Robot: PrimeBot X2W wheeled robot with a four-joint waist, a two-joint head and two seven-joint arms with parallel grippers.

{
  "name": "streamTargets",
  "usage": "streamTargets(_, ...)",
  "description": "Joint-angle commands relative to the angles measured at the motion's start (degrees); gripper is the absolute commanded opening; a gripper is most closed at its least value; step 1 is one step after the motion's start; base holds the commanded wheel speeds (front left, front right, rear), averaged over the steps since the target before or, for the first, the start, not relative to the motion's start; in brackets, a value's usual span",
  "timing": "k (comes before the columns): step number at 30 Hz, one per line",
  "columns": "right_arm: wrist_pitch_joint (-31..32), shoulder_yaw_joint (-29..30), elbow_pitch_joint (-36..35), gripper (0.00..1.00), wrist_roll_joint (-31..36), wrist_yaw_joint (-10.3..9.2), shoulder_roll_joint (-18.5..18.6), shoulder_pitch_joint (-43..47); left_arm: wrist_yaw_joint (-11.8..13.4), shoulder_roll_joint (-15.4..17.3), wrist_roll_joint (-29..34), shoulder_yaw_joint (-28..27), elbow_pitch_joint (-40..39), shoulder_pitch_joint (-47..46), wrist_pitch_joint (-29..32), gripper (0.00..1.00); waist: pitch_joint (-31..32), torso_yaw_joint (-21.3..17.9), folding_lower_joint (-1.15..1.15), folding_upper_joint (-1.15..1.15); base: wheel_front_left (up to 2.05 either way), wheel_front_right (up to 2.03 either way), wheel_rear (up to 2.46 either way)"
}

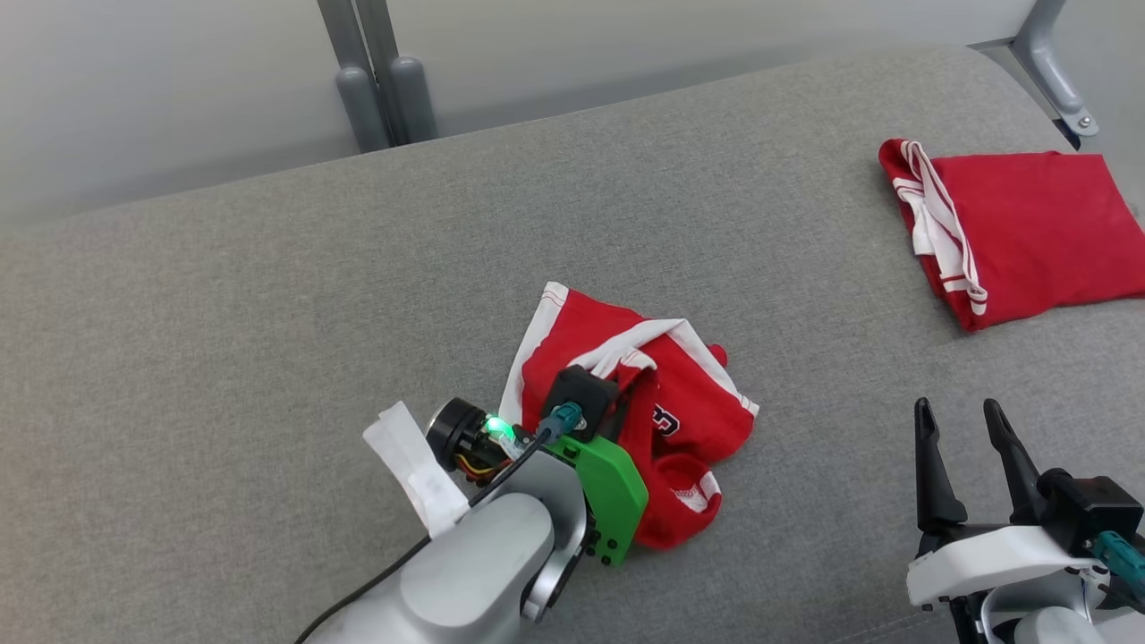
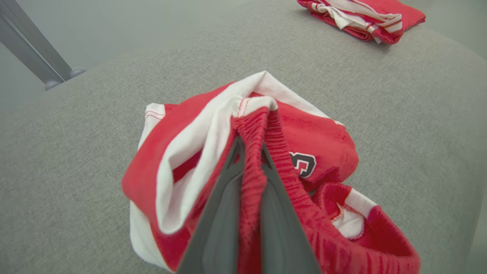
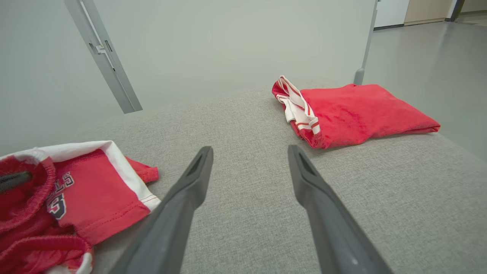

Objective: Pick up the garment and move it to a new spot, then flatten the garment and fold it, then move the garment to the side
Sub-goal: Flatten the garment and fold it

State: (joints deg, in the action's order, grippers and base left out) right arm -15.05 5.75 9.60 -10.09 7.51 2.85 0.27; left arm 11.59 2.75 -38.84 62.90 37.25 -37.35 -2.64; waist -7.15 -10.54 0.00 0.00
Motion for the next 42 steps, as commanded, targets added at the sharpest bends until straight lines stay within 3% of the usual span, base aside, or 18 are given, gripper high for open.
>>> streamTargets(1,-0.2,0.0,0.2,1.00,-0.1,-0.05,0.1,0.1,0.1,0.3,-0.3,-0.4,-0.3,-1.6,-1.3,0.00,0.4,0.6,0.00,0.00,0.00,0.00,0.00)
streamTargets(5,-0.2,0.2,0.3,1.00,-0.1,-0.04,0.1,0.5,0.0,0.9,0.7,-1.9,-1.5,-4.4,-5.6,0.00,1.0,1.0,0.00,0.00,0.00,0.00,0.00)
streamTargets(12,-0.2,-0.2,0.6,1.00,0.1,-0.05,0.1,1.1,-0.3,5.2,4.6,-4.7,-6.5,-11.2,-11.4,0.00,2.5,-0.2,0.00,0.00,0.00,0.00,0.00)
streamTargets(18,-0.2,0.6,0.8,1.00,0.0,-0.04,0.1,1.4,-3.6,8.1,7.5,-7.0,-10.5,-16.0,-12.5,0.00,3.0,-2.5,0.00,0.00,0.00,0.00,0.00)
streamTargets(25,-0.2,0.9,1.1,1.00,0.6,-0.04,0.1,0.5,-9.8,8.6,10.9,-8.3,-12.2,-20.5,-12.6,0.00,3.1,-5.2,0.00,0.00,0.00,0.00,0.00)
streamTargets(31,-0.2,2.1,0.7,1.00,0.8,-0.05,0.1,2.3,-12.9,9.4,12.8,-8.3,-18.4,-14.2,-12.5,0.00,3.7,-5.8,0.00,0.00,0.00,0.00,0.00)
streamTargets(35,-0.2,4.3,-0.1,1.00,0.8,-0.04,0.1,4.1,-15.2,13.5,10.9,-4.5,-25.1,-4.8,-11.6,0.00,4.3,-4.1,0.00,0.00,0.00,0.00,0.00)
streamTargets(42,-0.2,5.5,-0.6,1.00,0.4,-0.04,0.1,5.5,-16.8,29.0,7.7,3.0,-36.3,9.3,-3.0,0.00,3.5,1.6,0.00,0.00,0.00,0.00,0.00)
